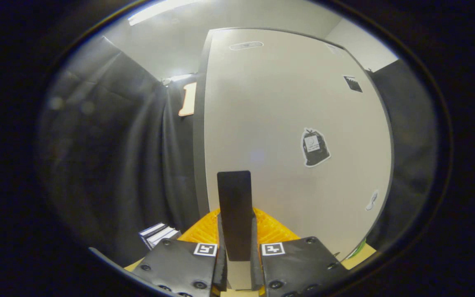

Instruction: Open the shoe cabinet door, grab the shoes and put them into the shoe cabinet, then close the shoe cabinet door.

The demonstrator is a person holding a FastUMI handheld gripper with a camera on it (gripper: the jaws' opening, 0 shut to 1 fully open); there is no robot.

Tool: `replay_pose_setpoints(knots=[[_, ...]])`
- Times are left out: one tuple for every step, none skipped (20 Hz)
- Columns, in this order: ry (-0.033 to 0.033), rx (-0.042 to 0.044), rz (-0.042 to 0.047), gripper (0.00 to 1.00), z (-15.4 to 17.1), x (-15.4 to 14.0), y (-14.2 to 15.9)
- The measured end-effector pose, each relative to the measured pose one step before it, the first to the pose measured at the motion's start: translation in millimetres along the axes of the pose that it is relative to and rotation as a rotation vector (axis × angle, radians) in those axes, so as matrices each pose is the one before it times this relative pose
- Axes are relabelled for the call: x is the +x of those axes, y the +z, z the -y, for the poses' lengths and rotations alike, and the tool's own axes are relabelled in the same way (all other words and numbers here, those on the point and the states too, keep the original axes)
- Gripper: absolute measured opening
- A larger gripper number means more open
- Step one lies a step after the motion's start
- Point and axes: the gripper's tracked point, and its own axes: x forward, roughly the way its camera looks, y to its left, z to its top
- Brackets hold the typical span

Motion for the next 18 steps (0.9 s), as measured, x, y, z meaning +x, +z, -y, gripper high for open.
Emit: replay_pose_setpoints(knots=[[-0.00086, 0.00095, 0.00408, 0.24, 0.63, -2.85, 1.12], [-0.00164, 0.00166, 0.00292, 0.24, -0.28, -3.93, 0.71], [-0.00382, -0.00177, 0.00309, 0.24, -0.48, -4.06, 1.54], [-0.00661, -0.00423, 0.00388, 0.24, 0.74, -3.86, 1.91], [-0.00740, -0.00196, 0.00298, 0.24, 0.50, -3.96, 1.47], [-0.00483, 0.00038, 0.00045, 0.24, -0.24, -2.96, 0.49], [-0.00232, 0.00232, -0.00087, 0.24, 0.02, -2.76, 1.26], [-0.00258, 0.00322, 0.00097, 0.24, -0.72, -3.76, 1.21], [-0.00448, 0.00233, 0.00007, 0.24, 1.37, -1.62, 0.35], [-0.00701, -0.00028, 0.00375, 0.24, 1.24, -1.95, 1.06], [-0.00840, -0.00279, 0.00354, 0.24, 1.15, -1.48, 0.62], [-0.00684, -0.00249, 0.00280, 0.24, 1.18, -3.48, 1.82], [-0.00634, -0.00184, 0.00175, 0.24, 1.26, -0.43, 0.79], [-0.00645, -0.00015, 0.00240, 0.24, 1.62, -0.76, 0.33], [-0.00701, -0.00038, 0.00296, 0.24, 1.18, -0.58, 0.10], [-0.00571, -0.00137, 0.00259, 0.24, 2.10, -1.23, 0.88], [-0.00613, -0.00053, 0.00288, 0.24, 1.72, -0.53, 0.61], [-0.00657, -0.00074, 0.00180, 0.23, 1.38, -1.79, 0.24]])
